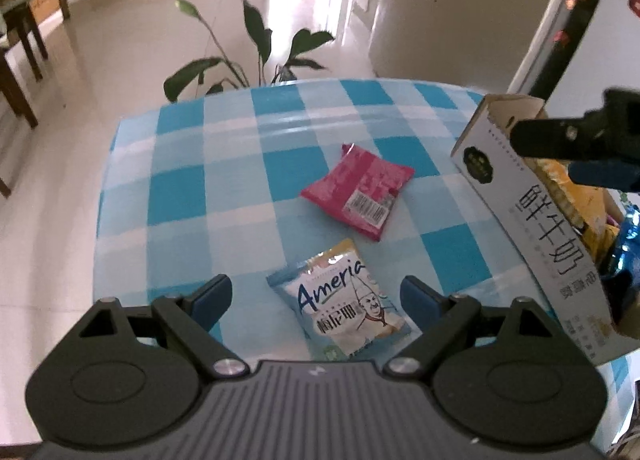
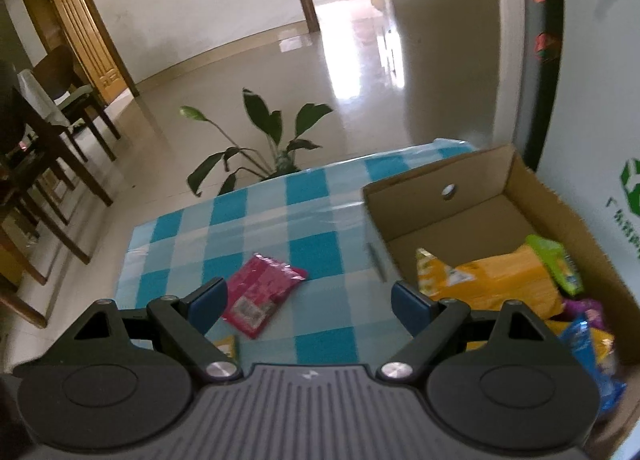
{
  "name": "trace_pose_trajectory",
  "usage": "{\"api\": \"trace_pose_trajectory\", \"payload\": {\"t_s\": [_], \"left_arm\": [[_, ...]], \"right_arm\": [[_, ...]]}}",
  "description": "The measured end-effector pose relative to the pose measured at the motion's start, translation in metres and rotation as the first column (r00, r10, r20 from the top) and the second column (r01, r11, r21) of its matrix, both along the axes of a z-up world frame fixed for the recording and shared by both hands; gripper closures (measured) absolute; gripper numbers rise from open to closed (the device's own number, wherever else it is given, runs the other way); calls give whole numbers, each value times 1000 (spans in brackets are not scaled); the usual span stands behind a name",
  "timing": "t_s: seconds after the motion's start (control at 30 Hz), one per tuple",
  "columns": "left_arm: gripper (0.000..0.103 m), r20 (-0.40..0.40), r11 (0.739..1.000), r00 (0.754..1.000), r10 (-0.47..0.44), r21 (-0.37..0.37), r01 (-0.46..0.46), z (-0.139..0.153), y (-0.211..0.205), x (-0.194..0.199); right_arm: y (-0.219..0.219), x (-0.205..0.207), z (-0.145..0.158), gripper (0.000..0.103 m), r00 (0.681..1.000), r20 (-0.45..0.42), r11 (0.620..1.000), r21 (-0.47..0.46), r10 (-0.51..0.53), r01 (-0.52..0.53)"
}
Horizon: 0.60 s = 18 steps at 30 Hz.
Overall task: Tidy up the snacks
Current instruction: 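Move the right tool to the pink bag while the left tool approaches the white Ameria bag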
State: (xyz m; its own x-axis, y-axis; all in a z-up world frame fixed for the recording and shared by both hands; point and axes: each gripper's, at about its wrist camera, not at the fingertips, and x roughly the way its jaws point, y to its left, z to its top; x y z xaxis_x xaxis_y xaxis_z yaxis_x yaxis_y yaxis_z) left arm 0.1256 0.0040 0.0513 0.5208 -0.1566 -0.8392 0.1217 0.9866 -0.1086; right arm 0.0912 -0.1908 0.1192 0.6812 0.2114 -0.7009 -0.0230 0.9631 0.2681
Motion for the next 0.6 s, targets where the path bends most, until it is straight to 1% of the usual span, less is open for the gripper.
{"api": "trace_pose_trajectory", "payload": {"t_s": [0.1,0.2,0.27,0.43,0.5,0.6], "left_arm": [[12,-11,1000,1000,-13,-26,12,-6,-6,4],[12,0,1000,1000,-16,-11,16,-11,-12,8],[12,2,999,1000,-24,23,24,-17,-17,10],[12,-60,997,998,-23,77,27,-34,-19,10],[12,-62,995,998,-14,94,19,-35,-13,10],[12,-53,992,998,24,128,-17,-35,2,10]], "right_arm": [[7,2,-1,11,1000,-5,1000,4,6,-6],[13,4,-4,11,1000,-15,1000,-1,10,-10],[16,5,-6,11,1000,-20,1000,-6,13,-13],[21,10,-11,11,999,-36,1000,0,11,-11],[23,13,-13,11,999,-44,1000,12,12,-11],[25,17,-18,11,998,-56,1000,20,12,-11]]}}
